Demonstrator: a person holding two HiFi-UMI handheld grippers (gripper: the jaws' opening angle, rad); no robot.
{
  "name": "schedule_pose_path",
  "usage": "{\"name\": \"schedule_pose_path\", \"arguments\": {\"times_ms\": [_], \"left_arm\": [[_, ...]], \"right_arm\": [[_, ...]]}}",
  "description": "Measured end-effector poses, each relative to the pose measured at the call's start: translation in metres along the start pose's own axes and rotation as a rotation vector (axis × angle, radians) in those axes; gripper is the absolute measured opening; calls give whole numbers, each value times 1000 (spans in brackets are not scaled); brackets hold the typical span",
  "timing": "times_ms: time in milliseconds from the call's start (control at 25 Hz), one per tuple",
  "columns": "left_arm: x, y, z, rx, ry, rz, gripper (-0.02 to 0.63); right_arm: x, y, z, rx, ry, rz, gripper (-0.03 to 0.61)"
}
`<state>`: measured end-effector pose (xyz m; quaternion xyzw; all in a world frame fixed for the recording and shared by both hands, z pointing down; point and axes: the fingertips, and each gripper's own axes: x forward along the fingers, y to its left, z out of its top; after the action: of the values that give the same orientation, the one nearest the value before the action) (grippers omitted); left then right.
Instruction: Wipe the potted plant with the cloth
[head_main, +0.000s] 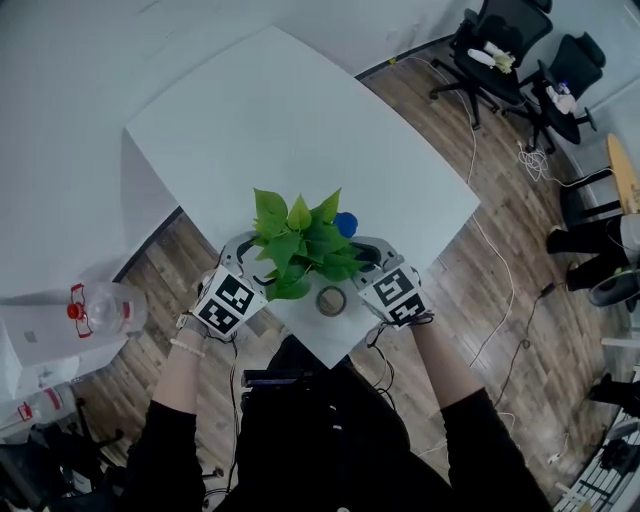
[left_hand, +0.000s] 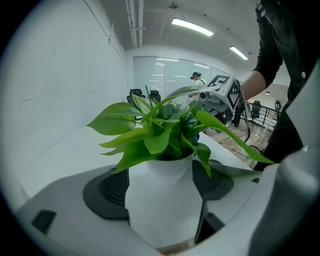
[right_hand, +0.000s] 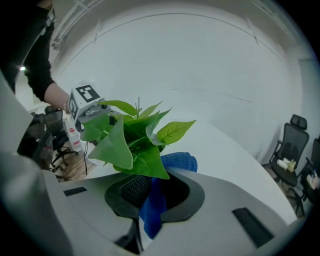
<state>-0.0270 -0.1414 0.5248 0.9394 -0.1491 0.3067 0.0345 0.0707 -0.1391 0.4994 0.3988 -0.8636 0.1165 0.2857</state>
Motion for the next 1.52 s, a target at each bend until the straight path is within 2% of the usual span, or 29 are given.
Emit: {"name": "schedule_pose_path", "arguments": {"times_ms": [160,320,640,1120,1520], "left_arm": [[4,-1,12,43,-14,-44,385],[8,-2,20,59,-42,-45,383],[13,-8,23,13,-57,19,364],[13,-9,21,-69,-36,94,354],[16,-14,22,-98,-28,123,350]], "right_arm": [[5,-5,7,-146,21,70,75],[8,-9,9,-195,37,102,75],[5,-11,1,-168,53,57,75],[-1,36,-20,-107,43,19,75],[12,93,-19,-87,31,70,75]]}}
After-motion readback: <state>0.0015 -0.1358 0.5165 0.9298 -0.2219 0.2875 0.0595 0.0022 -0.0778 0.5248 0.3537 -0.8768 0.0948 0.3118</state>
